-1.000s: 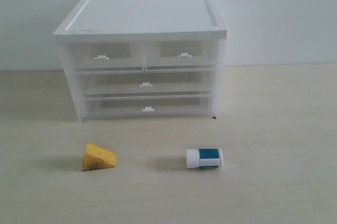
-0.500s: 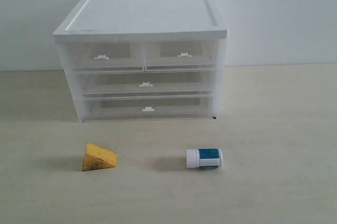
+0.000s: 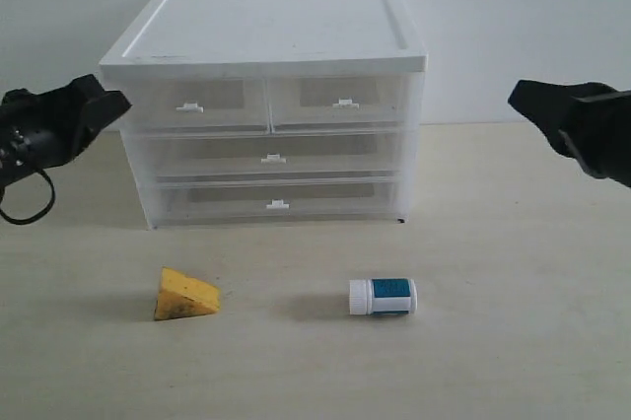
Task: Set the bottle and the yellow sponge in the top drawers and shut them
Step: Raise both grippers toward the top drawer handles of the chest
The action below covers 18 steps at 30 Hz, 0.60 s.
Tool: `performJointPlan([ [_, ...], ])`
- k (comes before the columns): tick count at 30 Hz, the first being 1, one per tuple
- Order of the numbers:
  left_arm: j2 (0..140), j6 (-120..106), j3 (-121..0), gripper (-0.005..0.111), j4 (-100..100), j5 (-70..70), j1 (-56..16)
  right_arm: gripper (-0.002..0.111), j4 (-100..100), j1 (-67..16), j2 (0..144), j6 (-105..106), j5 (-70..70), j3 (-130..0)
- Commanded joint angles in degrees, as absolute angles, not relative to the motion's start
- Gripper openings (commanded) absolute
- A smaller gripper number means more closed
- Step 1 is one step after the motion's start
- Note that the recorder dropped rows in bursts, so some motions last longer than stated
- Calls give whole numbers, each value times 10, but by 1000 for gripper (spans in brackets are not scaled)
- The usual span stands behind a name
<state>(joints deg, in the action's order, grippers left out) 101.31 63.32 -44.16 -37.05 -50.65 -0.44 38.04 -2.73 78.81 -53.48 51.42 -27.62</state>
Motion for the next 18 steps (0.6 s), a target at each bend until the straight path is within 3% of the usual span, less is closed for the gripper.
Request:
performJointPlan([
  [1,1052,719,-496,4,-466,-523,-3,1,480,-24,830,-635,522,-329],
  [4,1075,733,-510,4,-472,-522,-3,13,506,-24,849,-678,523,-349],
  [8,1096,751,-521,4,-470,-532,-3,47,515,-35,871,-716,531,-371],
  [18,1097,750,-524,4,-476,-538,-3,50,535,-138,1026,-947,447,-546],
])
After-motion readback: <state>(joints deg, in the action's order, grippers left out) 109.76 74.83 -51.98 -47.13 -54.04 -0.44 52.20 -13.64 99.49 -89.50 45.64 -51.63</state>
